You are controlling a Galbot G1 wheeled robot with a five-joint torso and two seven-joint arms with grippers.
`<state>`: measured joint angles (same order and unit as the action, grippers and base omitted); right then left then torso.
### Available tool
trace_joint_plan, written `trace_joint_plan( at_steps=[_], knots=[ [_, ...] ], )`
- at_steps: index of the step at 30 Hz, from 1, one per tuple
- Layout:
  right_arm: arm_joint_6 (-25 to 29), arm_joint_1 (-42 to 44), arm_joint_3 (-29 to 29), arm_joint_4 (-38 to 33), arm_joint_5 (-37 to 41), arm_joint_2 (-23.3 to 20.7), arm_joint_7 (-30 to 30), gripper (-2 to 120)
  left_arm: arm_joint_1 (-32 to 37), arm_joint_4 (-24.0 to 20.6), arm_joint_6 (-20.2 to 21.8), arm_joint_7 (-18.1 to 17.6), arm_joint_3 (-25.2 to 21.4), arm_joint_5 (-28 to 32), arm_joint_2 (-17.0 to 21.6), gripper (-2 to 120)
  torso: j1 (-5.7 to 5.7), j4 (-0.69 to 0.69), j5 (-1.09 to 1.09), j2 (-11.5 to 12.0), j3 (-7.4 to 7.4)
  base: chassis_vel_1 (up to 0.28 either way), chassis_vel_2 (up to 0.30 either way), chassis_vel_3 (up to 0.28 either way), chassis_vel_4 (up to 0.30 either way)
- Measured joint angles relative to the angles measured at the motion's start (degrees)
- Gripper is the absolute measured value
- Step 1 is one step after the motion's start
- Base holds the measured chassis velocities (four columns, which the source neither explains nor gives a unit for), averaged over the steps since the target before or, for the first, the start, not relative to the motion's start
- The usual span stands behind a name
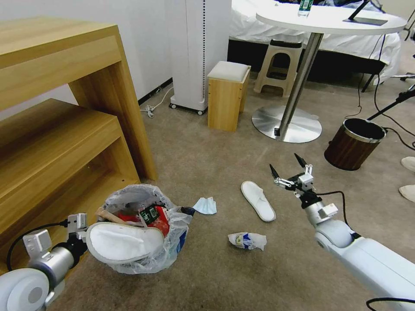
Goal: Pick up the trash bin and place the garbage on the floor into it.
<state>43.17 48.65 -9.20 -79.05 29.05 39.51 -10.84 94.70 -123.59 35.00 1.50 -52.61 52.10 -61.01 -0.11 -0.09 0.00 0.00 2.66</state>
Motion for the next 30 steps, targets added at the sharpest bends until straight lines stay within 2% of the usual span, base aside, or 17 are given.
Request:
trace_joint_plan(
  at_steps=[11, 30],
  knots=[
    [1.0, 8.9, 9.6, -0.2, -1.8, -0.4, 2.2, 100, 0.2, -0.4, -0.2, 0.2, -0.1, 0.1, 0.3, 0, 0.0, 0.0, 0.0, 0.0, 0.0, 0.0, 0.0, 0.0, 0.0],
    [1.5, 10.1, 10.9, 0.8, -2.0, -0.2, 4.6, 99, 1.2, -1.0, -0.8, 0.8, -0.6, -0.1, 0.3, 0, 0.0, 0.0, 0.0, 0.0, 0.0, 0.0, 0.0, 0.0, 0.0]
  ],
)
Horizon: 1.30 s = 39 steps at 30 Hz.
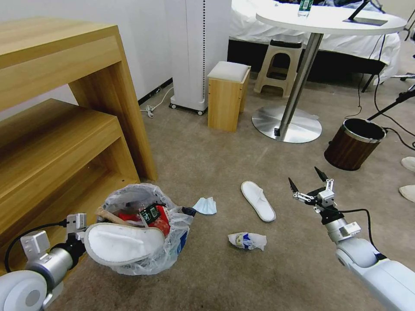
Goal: Pick up the trash bin and place the garbage on the floor into it.
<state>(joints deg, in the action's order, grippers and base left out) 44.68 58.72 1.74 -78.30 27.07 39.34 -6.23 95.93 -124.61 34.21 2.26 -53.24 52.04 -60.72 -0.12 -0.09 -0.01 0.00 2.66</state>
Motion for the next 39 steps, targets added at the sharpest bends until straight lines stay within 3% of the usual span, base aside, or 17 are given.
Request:
trace_joint_plan(
  at_steps=[39],
  knots=[
    [1.4, -2.3, -2.5, 2.5, 0.3, 0.8, 1.9, 92, -0.3, 0.7, -0.4, 0.3, 0.1, -0.2, -0.1, 0, -0.01, 0.0, 0.0, 0.0, 0.0, -0.054, 0.055, 0.055, -0.052]
  ],
)
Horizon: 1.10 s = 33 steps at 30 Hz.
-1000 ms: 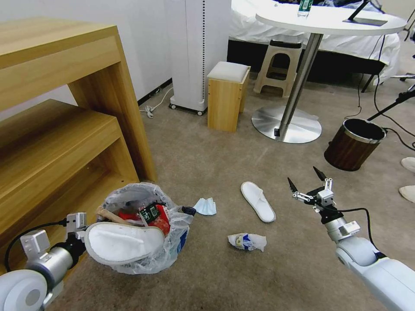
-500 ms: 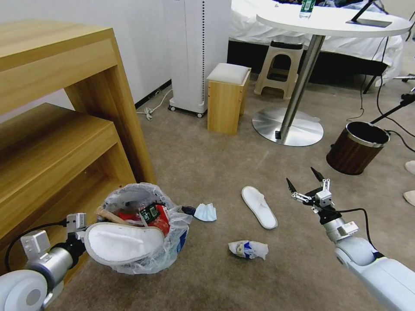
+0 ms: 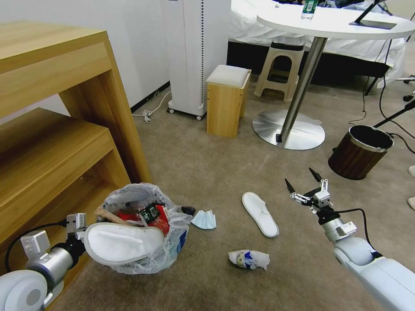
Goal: Pick up the trash bin and place the garbage on the floor into it.
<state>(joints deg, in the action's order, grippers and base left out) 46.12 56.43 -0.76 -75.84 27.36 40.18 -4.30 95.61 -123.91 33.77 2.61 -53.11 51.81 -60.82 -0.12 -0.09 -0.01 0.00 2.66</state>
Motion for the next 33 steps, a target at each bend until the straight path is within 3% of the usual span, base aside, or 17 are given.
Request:
trace_joint_plan(
  at_steps=[12, 20, 33],
  knots=[
    [0.2, -0.6, -0.6, 0.4, -0.1, 0.5, 0.3, 92, 0.1, -0.1, -0.1, 0.1, 0.0, -0.2, -0.3, 0, 0.0, -0.01, 0.0, 0.0, 0.0, -0.09, 0.088, 0.089, -0.081],
    [0.3, -0.7, -2.0, 0.7, -1.5, 0.4, 1.1, 100, 0.1, -0.1, -0.1, 0.0, -0.3, 0.1, 0.1, 0, 0.0, 0.0, 0.0, 0.0, 0.0, -0.034, 0.031, 0.026, -0.029],
    [0.4, 2.1, -6.0, 1.4, 0.1, -3.7, 14.6, 100, 0.5, 0.0, -0.2, 0.1, -0.7, 0.2, -0.1, 0, 0.0, -0.01, 0.0, 0.0, -0.01, 0.0, 0.0, 0.0, 0.0]
  ],
)
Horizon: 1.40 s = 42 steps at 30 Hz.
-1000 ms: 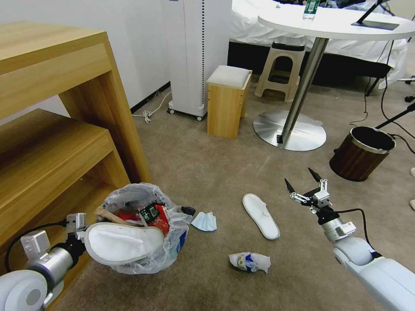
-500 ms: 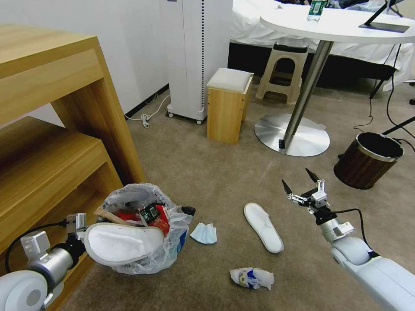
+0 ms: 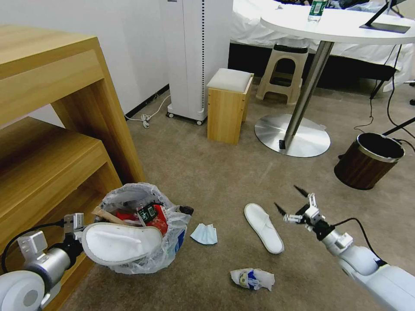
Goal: Pick up the trash bin and place the garbage on the floor into it.
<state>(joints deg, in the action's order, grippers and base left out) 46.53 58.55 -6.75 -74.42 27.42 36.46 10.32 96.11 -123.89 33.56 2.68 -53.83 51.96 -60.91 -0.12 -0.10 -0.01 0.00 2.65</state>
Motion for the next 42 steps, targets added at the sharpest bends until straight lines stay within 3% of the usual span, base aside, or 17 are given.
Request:
trace_joint_plan(
  at_steps=[8, 19, 42],
  knots=[
    [0.0, 1.4, -1.8, -1.5, 0.7, -1.3, 5.1, 100, 0.0, 0.3, 0.0, 0.1, 0.2, -0.2, -0.2, 0, 0.0, 0.01, 0.0, 0.0, 0.0, 0.0, 0.0, 0.0, 0.0],
    [0.1, 0.7, -6.3, -1.4, 0.4, -2.5, 6.8, 100, -0.2, 0.3, 0.0, 0.1, 0.0, -0.3, -0.6, 0, 0.0, 0.02, 0.01, 0.0, 0.01, 0.0, 0.0, 0.0, 0.0],
    [0.3, -4.2, -15.0, 1.1, 6.3, -3.6, 25.2, 100, -0.2, 0.4, 0.0, 0.0, -0.3, -0.1, -0.8, 0, 0.0, 0.01, 0.01, 0.0, 0.01, 0.0, 0.0, 0.0, 0.0]
  ],
)
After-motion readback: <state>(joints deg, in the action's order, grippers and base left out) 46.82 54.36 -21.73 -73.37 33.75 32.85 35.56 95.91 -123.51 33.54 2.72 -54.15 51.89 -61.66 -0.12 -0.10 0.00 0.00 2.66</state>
